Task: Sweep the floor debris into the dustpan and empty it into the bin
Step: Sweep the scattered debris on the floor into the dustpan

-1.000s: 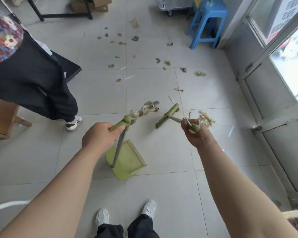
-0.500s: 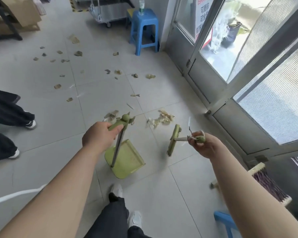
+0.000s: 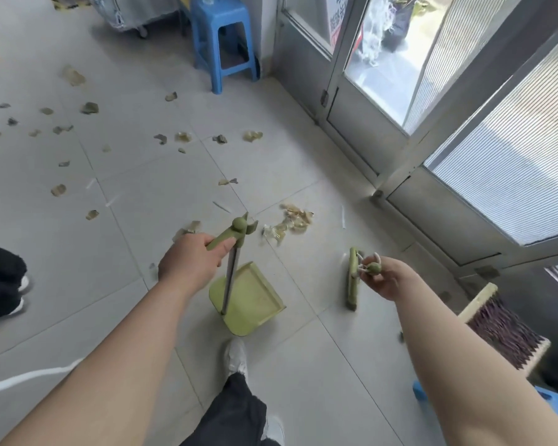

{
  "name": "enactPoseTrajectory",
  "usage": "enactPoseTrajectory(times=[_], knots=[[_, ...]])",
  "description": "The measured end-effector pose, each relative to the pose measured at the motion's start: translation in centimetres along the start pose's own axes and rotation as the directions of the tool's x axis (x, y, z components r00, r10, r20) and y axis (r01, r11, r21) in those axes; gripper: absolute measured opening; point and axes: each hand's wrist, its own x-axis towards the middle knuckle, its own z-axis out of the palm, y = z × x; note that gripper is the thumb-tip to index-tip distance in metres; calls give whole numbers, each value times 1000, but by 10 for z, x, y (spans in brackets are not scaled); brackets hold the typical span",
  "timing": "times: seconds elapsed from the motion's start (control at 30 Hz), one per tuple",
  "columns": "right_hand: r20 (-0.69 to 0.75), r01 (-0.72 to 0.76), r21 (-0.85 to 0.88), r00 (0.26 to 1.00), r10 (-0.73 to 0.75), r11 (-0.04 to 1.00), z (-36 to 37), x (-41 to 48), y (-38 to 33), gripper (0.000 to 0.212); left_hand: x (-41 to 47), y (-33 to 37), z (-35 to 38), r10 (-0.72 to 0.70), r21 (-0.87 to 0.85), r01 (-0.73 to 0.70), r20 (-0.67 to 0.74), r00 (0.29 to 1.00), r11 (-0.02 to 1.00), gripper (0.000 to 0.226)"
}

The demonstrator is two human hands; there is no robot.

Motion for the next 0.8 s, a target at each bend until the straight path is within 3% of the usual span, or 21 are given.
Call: enactPoseTrajectory(times=[0.07,0.17,0.23,0.33,0.47,0.67,0.8], knots=[[22,2,-7,1000,-1,1000,27,2,-7,20,15,0,-5,-5,1,5,9,1000,1000,51],[88,-15,44,996,11,999,73,-3,-19,13,33,-1,-13,-20,-5,20,17,1000,1000,51],[140,-14,74,990,4,997,103,-4,-28,28,44,-2,-18,-25,-12,25,30,999,1000,51],[230,10,14,973,-13,1000,145,-11,-38,16,59,-5,-29,-42,-33,44,42,998,999,53],[326,38,-45,945,-21,998,185,-10,-52,23,75,-9,-45,-50,-54,51,10,999,997,52],[396,37,41,917,-50,998,185,-7,-73,19,89,-2,-62,-61,-45,61,-12,998,997,53],[370,70,151,921,-122,986,153,-7,-100,16,95,17,-64,-57,-5,57,-51,997,998,54]])
